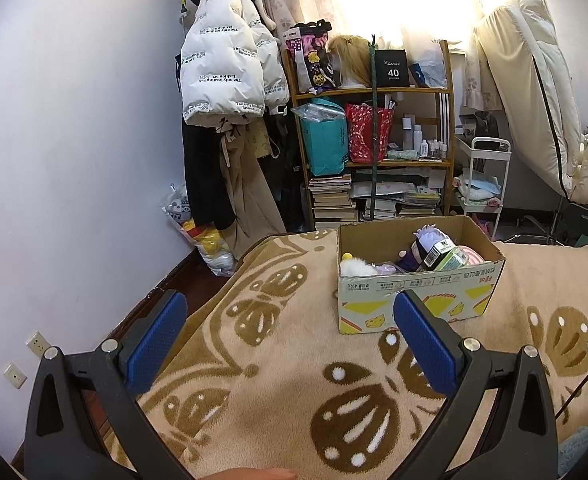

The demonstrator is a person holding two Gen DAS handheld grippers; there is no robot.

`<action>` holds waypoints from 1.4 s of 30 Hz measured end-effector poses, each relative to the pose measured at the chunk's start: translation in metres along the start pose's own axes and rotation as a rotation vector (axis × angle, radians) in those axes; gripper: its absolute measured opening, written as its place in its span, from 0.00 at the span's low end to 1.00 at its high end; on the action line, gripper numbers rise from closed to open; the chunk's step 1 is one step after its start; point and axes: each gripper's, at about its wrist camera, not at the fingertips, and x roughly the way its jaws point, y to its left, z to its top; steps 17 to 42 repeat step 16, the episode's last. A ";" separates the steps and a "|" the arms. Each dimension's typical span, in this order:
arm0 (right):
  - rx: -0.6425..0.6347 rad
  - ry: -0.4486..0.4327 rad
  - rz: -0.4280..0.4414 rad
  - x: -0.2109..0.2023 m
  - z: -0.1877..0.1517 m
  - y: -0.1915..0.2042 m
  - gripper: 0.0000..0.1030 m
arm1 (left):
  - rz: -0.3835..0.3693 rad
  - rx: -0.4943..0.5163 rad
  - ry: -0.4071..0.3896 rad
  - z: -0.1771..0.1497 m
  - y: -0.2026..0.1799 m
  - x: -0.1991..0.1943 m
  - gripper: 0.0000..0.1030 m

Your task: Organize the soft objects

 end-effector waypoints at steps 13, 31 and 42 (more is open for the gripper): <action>-0.001 0.002 0.001 0.000 0.000 -0.001 1.00 | 0.001 -0.007 0.003 -0.002 0.002 0.002 0.99; -0.001 0.002 0.000 0.000 0.000 -0.001 1.00 | 0.000 -0.008 0.002 -0.001 0.003 0.003 0.99; -0.001 0.002 0.000 0.000 0.000 -0.001 1.00 | 0.000 -0.008 0.002 -0.001 0.003 0.003 0.99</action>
